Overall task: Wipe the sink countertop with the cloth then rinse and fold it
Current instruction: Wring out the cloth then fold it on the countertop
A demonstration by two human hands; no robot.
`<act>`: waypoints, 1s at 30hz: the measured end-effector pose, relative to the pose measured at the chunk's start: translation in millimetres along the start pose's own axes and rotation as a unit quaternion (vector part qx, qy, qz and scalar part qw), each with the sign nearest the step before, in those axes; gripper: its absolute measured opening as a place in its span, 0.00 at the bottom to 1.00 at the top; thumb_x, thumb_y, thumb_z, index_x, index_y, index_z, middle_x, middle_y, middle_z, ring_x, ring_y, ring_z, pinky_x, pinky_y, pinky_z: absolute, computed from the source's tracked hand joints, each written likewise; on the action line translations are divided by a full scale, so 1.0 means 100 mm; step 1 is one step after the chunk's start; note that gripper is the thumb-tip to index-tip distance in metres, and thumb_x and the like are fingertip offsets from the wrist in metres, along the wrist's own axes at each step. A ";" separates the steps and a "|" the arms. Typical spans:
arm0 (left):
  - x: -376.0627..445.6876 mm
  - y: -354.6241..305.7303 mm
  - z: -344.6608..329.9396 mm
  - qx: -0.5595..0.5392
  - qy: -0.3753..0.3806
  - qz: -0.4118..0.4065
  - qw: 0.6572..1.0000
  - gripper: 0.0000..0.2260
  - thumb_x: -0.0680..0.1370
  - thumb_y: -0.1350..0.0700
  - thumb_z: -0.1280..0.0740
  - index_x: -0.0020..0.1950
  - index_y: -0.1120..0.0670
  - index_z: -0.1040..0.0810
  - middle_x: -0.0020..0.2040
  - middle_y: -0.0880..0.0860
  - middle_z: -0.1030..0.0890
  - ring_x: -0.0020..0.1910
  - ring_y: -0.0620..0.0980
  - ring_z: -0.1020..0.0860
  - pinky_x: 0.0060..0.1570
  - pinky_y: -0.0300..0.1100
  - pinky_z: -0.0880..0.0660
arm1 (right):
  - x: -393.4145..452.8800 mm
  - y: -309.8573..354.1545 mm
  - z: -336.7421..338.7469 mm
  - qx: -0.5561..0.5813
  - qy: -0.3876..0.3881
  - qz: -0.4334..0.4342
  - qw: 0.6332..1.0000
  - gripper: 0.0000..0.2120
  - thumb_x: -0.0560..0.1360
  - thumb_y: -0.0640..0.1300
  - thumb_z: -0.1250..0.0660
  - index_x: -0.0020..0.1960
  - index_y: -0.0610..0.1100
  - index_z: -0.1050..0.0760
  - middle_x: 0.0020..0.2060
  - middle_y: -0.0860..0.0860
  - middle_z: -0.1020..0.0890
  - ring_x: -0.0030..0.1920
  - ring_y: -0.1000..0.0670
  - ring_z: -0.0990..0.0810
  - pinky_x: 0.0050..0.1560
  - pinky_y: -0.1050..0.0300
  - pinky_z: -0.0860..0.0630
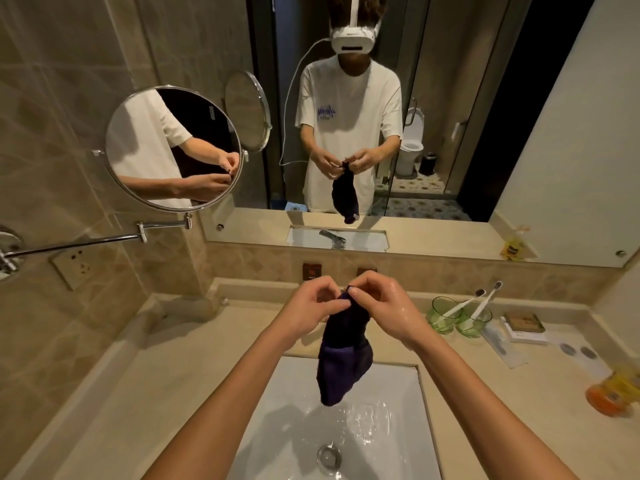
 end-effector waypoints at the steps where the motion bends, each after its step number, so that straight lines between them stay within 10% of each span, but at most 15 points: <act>1: -0.01 -0.04 0.02 0.008 -0.003 -0.009 1.000 0.11 0.79 0.59 0.26 0.40 0.48 0.22 0.44 0.56 0.19 0.48 0.54 0.20 0.49 0.51 0.23 | 0.00 0.02 0.03 0.007 -0.004 -0.006 1.000 0.05 0.81 0.43 0.32 0.48 0.45 0.19 0.40 0.51 0.16 0.41 0.56 0.19 0.42 0.61 0.23; 13: -0.11 -0.24 0.09 -0.062 0.005 -0.024 0.998 0.09 0.84 0.56 0.32 0.46 0.55 0.29 0.43 0.58 0.27 0.44 0.55 0.26 0.47 0.52 0.28 | 0.01 0.17 -0.04 -0.018 -0.018 -0.001 1.000 0.02 0.79 0.42 0.29 0.47 0.46 0.21 0.45 0.49 0.15 0.46 0.55 0.18 0.50 0.59 0.22; 18: -0.13 -0.29 0.17 -0.028 0.021 -0.029 0.999 0.09 0.82 0.57 0.29 0.45 0.54 0.28 0.45 0.59 0.23 0.47 0.55 0.21 0.51 0.53 0.25 | 0.05 0.18 -0.09 -0.028 -0.027 -0.008 0.999 0.05 0.83 0.44 0.37 0.48 0.49 0.28 0.44 0.46 0.19 0.46 0.43 0.20 0.52 0.42 0.22; 25: -0.14 -0.40 0.23 0.067 0.061 -0.030 0.995 0.11 0.82 0.57 0.29 0.57 0.63 0.23 0.47 0.58 0.19 0.47 0.51 0.19 0.54 0.52 0.22 | 0.09 0.39 -0.25 -0.056 0.018 0.033 0.998 0.07 0.85 0.45 0.41 0.47 0.52 0.33 0.38 0.55 0.26 0.35 0.61 0.30 0.38 0.60 0.31; 30: -0.13 -0.56 0.27 0.072 0.064 -0.062 0.993 0.09 0.82 0.59 0.31 0.54 0.66 0.19 0.48 0.68 0.19 0.47 0.54 0.20 0.52 0.50 0.24 | 0.05 0.37 -0.23 0.042 0.052 0.018 0.998 0.12 0.81 0.57 0.36 0.50 0.48 0.26 0.41 0.50 0.21 0.42 0.50 0.22 0.44 0.49 0.25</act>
Point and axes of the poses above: each hand's wrist, its own x-axis towards the middle knuckle, its own z-axis out of the back of the hand, y = z × x, the point moved 10 cm from there along x, towards the middle knuckle
